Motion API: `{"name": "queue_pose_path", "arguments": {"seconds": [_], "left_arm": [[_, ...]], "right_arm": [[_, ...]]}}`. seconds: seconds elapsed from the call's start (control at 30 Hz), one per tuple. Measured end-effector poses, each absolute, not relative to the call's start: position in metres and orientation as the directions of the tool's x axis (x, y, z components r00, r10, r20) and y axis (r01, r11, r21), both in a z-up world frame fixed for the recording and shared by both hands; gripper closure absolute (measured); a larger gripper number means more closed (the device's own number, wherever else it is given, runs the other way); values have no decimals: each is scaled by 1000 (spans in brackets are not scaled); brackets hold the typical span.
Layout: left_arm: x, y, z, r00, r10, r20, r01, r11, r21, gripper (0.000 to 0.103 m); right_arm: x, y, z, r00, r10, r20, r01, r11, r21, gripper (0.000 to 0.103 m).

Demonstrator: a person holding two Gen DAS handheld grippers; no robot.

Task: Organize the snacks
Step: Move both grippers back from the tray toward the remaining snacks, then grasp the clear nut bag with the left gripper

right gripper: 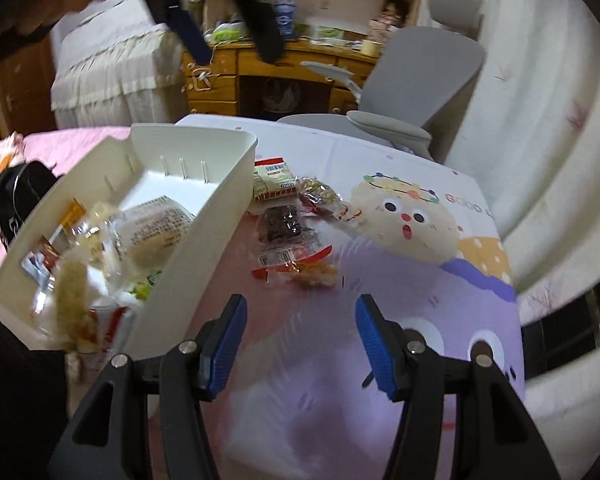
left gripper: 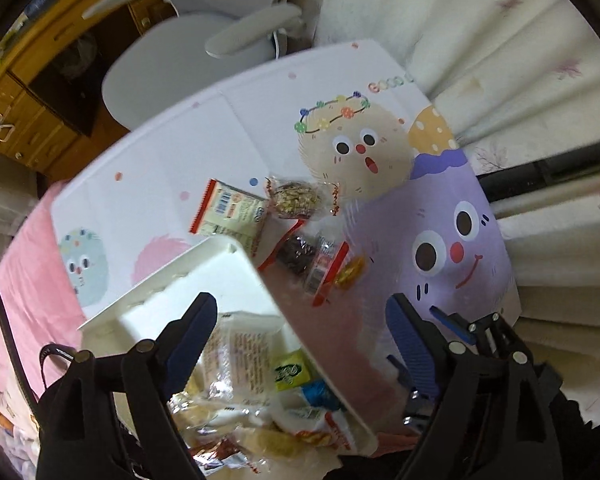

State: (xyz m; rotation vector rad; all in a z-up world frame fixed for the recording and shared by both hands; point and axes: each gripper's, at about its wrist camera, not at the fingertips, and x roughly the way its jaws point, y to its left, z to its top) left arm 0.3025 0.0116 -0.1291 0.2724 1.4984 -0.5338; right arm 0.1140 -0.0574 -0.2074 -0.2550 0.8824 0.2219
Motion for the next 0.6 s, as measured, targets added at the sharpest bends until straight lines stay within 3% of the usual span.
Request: {"name": "queue_pose_path", "arguments": {"seconds": [0.6], "left_arm": [[374, -64, -256, -194, -13, -981, 448, 888, -100, 18]], "right_arm": [[171, -53, -265, 573, 149, -806, -539, 809, -233, 46]]}}
